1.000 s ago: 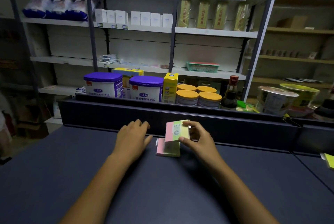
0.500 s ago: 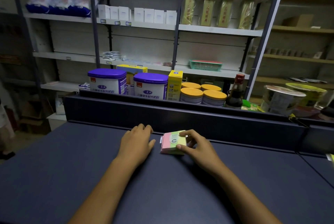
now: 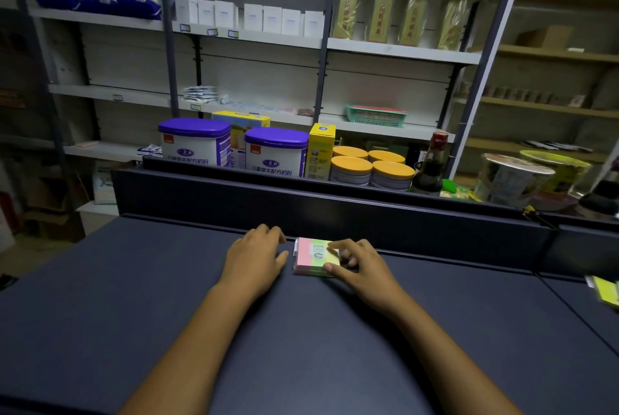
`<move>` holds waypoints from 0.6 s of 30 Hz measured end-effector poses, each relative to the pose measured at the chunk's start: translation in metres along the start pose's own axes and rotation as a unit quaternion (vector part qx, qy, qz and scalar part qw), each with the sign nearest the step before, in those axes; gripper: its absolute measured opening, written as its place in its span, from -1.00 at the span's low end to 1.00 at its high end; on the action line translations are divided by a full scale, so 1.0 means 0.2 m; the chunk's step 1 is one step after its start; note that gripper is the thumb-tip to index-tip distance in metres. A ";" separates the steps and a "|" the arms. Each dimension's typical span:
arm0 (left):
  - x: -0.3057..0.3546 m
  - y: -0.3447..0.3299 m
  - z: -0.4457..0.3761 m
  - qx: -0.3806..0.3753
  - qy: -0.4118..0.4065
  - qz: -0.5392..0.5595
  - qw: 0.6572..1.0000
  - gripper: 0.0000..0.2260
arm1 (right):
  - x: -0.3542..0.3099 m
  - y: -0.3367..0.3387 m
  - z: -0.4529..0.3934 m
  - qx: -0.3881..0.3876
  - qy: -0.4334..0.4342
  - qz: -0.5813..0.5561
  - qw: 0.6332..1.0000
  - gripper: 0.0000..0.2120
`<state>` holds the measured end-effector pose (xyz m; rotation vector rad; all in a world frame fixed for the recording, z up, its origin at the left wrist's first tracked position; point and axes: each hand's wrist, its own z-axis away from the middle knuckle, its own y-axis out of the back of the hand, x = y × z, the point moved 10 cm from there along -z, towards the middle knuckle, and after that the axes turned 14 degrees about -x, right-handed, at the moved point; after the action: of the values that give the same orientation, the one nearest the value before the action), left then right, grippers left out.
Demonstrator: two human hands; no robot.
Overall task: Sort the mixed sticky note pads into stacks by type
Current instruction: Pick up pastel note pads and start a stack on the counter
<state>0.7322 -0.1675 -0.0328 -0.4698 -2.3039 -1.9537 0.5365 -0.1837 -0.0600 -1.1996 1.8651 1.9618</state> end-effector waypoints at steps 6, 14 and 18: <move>0.15 0.02 0.01 -0.023 -0.038 -0.012 0.999 -0.75 | 0.03 0.13 0.14 -0.014 -0.044 0.076 0.996 -0.61; 0.71 -0.01 0.05 -0.076 -0.115 -0.038 0.990 -0.70 | 0.13 0.53 0.56 -0.021 -0.131 0.277 0.952 -0.52; 1.05 -0.04 0.11 -0.090 -0.157 -0.043 0.983 -0.69 | 0.23 0.73 0.85 -0.020 -0.178 0.309 0.934 -0.51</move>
<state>0.5328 -0.1091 0.0101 -0.7559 -2.3653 -2.2898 0.3436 -0.0766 0.0016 -0.2138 2.1625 2.3128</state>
